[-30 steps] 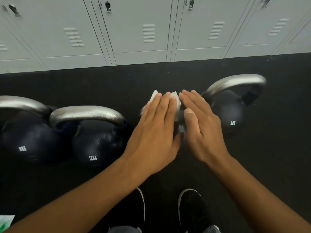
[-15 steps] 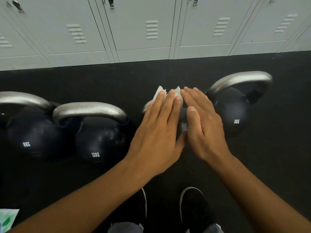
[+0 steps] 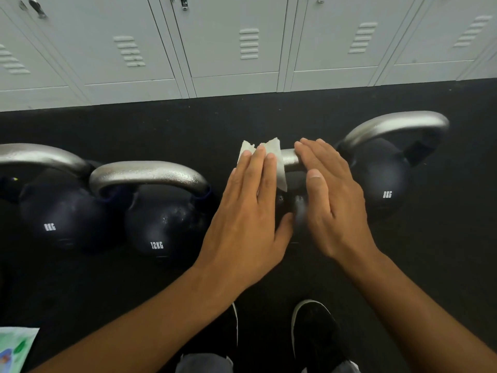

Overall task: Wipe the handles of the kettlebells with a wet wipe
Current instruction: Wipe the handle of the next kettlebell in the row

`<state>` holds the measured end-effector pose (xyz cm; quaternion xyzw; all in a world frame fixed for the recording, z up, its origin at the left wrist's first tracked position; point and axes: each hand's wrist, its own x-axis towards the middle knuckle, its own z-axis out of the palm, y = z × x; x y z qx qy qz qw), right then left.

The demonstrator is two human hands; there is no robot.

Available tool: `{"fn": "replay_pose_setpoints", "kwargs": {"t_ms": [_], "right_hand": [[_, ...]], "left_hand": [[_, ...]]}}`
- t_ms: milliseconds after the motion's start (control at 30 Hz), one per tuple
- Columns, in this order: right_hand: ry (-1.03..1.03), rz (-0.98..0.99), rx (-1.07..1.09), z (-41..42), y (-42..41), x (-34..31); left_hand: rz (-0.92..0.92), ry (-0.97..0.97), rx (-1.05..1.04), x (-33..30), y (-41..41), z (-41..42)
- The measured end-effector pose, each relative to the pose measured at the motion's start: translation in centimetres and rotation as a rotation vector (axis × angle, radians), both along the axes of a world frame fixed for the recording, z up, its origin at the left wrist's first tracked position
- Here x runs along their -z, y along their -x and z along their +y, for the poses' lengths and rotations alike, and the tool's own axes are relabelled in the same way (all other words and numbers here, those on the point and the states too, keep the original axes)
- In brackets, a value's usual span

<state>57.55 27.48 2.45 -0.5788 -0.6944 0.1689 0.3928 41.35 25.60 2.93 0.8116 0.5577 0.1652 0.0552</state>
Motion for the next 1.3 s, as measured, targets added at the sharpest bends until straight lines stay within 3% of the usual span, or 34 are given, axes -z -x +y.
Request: {"fn": "replay_pose_setpoints", "kwargs": {"t_ms": [300,433,633,1000,1300], "right_hand": [[0.038,-0.179,-0.080,0.1,0.2,-0.8],[0.063,-0.093,-0.083,-0.2,0.3,-1.3],[0.051,-0.034,-0.089,-0.3,0.0,-1.1],[0.024,-0.021,-0.088,-0.1,-0.4,-0.5],[0.021,-0.031,-0.080,-0.2,-0.2,-0.3]], "left_hand": [[-0.114,0.070,0.050,-0.7,-0.6,2.2],[-0.266,0.142,-0.050,-0.1,-0.8,0.8],[-0.251,0.165,0.002,0.1,-0.8,-0.6],[-0.440,0.228,-0.056,0.7,-0.1,-0.2],[-0.456,0.281,-0.061,-0.2,-0.1,1.3]]}}
